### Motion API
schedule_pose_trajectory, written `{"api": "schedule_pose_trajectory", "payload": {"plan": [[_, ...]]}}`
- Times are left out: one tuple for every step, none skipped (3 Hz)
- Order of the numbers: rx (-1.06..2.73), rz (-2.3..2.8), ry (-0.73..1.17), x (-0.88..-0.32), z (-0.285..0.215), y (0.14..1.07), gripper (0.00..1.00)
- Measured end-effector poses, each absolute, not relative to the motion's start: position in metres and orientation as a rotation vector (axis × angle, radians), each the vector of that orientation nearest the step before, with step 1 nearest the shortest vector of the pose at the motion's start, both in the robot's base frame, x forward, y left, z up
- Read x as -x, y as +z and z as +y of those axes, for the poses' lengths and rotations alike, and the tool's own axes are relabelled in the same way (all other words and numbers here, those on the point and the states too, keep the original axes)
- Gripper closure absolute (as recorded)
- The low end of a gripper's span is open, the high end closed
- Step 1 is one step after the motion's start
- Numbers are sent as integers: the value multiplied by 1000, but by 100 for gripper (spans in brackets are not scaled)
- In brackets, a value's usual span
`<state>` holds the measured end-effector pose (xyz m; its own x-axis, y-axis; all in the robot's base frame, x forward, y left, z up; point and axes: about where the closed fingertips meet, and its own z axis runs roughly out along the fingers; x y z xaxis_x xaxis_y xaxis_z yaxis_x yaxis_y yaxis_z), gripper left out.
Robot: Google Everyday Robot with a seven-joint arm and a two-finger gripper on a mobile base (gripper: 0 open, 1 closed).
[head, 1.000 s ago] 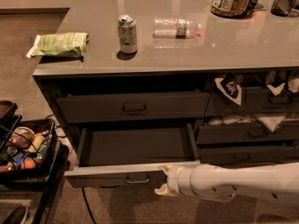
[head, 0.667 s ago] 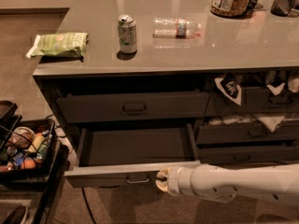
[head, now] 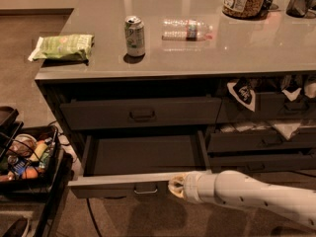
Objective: Open middle drawer
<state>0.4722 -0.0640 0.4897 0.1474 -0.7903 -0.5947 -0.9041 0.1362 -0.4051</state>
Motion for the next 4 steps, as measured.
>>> {"api": "schedule_pose_trajectory", "payload": {"plan": [[1657, 1616, 159, -491, -76, 503, 100], [1668, 1632, 141, -517, -85, 506, 100], [1712, 1682, 105, -548, -85, 495, 100], [1744, 1687, 107, -580, -74, 477, 100]]}}
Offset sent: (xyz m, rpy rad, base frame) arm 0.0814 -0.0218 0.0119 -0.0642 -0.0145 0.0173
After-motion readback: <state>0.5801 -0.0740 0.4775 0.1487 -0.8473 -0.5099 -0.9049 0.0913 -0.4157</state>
